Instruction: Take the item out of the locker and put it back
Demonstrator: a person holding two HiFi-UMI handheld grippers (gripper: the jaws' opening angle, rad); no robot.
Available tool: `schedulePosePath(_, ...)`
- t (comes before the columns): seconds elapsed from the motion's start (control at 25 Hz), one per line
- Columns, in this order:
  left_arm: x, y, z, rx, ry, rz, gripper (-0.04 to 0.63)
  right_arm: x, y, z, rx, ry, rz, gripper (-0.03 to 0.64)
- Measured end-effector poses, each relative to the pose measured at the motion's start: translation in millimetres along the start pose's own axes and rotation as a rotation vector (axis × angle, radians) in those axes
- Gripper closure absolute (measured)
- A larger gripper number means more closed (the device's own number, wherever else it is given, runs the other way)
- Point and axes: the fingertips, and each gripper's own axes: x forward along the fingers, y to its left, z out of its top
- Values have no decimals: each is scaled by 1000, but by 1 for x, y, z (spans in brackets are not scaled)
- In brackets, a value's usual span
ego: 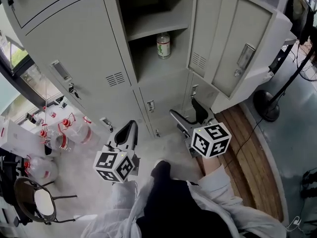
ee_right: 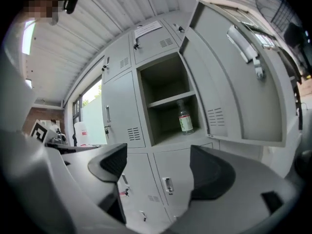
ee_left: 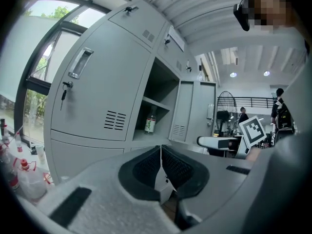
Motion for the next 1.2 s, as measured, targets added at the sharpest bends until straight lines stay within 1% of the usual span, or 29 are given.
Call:
schedulePosePath(0.04,0,-2,-1,-1,0,-5,581,-8,1,0,-22,-2,-15,224)
schedulePosePath(0.08,-1,-4,-2,0,1,-10,580,-15,1,0,-35,-7,-35,264)
schedulePosePath(0.12,-1,-7,-3,1,3,-15,581,-23,1,0,-38,-14,-57,325)
schedulePosePath(0.16,-1,-9,-4,-1,5,-20,581,-29,0,-1,-36,-20,-75,371)
schedulePosePath(0.28,-4,-13,-10,-13,14,-29,581,-44,1,-7,-37,-18,-98,466)
schedulePosePath(0.4,-6,-15,-14,-16,19,-35,581,-50,3,-10,-60,-19,-123,611)
schedulePosePath(0.48,-7,-17,-17,-13,21,-37,580,-51,5,-13,-71,-19,-125,617)
schedulePosePath(0.64,-9,-19,-24,19,38,-25,581,-50,8,-22,-41,-3,-109,617)
schedulePosePath(0.72,-9,-19,-26,26,45,-23,581,-48,8,-25,-49,15,-108,617)
schedulePosePath(1.0,-7,-14,-27,8,43,-18,580,-46,8,-26,-104,48,-84,617)
schedulePosePath(1.2,-3,-18,-28,4,38,-29,581,-43,10,-29,-120,67,-65,618)
